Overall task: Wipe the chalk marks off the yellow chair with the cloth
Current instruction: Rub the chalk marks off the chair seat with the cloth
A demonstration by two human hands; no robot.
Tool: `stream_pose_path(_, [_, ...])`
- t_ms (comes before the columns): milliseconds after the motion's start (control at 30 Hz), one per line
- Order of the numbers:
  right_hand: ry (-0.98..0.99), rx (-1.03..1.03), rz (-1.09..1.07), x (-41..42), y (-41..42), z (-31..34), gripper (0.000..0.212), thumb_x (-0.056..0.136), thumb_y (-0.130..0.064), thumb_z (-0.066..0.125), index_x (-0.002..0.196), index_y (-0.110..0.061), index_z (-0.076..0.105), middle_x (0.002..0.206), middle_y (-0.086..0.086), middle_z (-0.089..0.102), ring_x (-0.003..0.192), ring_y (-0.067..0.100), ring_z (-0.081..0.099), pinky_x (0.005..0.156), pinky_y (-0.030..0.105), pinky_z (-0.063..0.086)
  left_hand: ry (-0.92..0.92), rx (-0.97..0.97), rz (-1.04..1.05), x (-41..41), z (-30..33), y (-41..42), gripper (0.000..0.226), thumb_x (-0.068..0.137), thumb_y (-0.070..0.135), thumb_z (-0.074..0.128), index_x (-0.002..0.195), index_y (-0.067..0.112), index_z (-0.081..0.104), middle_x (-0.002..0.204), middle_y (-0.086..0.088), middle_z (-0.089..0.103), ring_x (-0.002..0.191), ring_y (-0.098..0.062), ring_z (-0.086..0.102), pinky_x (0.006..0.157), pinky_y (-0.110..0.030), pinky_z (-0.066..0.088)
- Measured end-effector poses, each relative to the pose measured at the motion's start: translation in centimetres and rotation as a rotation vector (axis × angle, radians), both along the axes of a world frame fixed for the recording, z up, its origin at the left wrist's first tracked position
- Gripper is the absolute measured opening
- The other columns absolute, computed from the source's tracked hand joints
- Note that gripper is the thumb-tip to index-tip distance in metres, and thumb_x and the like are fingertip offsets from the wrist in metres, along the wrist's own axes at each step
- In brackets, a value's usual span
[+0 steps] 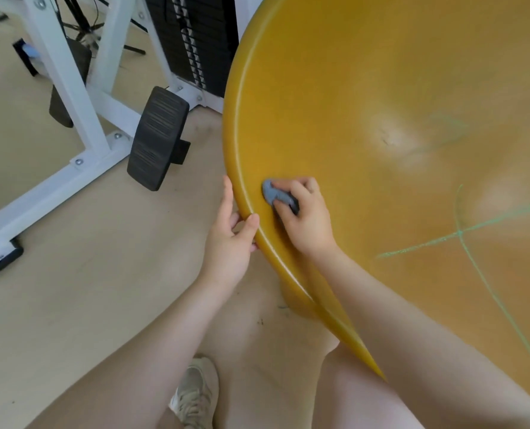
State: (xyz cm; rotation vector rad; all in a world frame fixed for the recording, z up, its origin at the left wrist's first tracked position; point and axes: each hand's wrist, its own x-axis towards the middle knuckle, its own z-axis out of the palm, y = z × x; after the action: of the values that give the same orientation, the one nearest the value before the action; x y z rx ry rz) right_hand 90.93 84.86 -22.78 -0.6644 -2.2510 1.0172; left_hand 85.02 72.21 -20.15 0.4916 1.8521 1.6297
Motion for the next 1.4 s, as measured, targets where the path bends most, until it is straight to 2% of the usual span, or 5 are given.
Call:
stream_pose_path(467, [-0.137,0.048,-0.054,3.4,1.0,-1.8,0.032,0.072,0.004,0.058,0.097,-0.011,0.071,0.092,0.009,0.052,0.088,0.036,0.055,0.083,0.042,0.042,0.122,-0.051,-0.071,0.2,0.1,-0.4,0.079,0.095,0.018,0.051,0.148,0.034,-0.005,0.147,0.002,0.037,0.124,-0.01,0.047,0.105,-0.039,0.041])
stream_pose_path(733, [-0.227,0.05,0.006,10.8,-0.8,-3.5,0.034,0.078,0.003,0.06,0.106,-0.015,0.068,0.109,0.015,0.054,0.101,0.036,0.048,0.079,0.017,0.022,1.219,-0.736,-0.479,4.8,0.9,1.0,0.101,0.078,0.065,0.052,0.15,0.018,-0.001,0.154,-0.008,-0.022,0.141,-0.03,-0.021,0.106,-0.043,-0.021])
stream_pose_path(1000, [-0.394,0.267,-0.049,15.4,2.0,-4.3,0.032,0.07,-0.004,0.068,0.097,-0.02,0.072,0.088,0.015,0.061,0.065,0.033,0.05,0.067,0.037,0.045,1.088,-1.05,-0.85,6.3,0.5,5.5,0.106,0.068,0.083,0.043,0.15,0.025,0.008,0.158,-0.005,0.006,0.145,-0.026,-0.001,0.115,-0.039,-0.005])
stream_pose_path(1200, [-0.464,0.241,-0.308,10.9,6.8,-5.3,0.031,0.091,-0.011,0.05,0.115,-0.024,0.064,0.107,0.013,0.053,0.087,0.032,0.043,0.079,0.035,0.037,1.193,-1.159,-0.863,7.1,-0.5,5.9,0.108,0.067,0.085,0.041,0.15,0.025,0.009,0.158,-0.006,-0.004,0.144,-0.028,-0.007,0.116,-0.04,-0.004])
stream_pose_path(1400, [-0.469,0.152,0.012,18.1,2.3,-3.7,0.031,0.084,-0.001,0.057,0.109,-0.017,0.065,0.103,0.016,0.051,0.082,0.032,0.045,0.079,0.033,0.034,1.255,-1.172,-0.805,8.2,-0.1,7.7,0.102,0.062,0.085,0.046,0.145,0.029,0.027,0.15,-0.008,0.023,0.137,-0.034,0.017,0.111,-0.042,0.015])
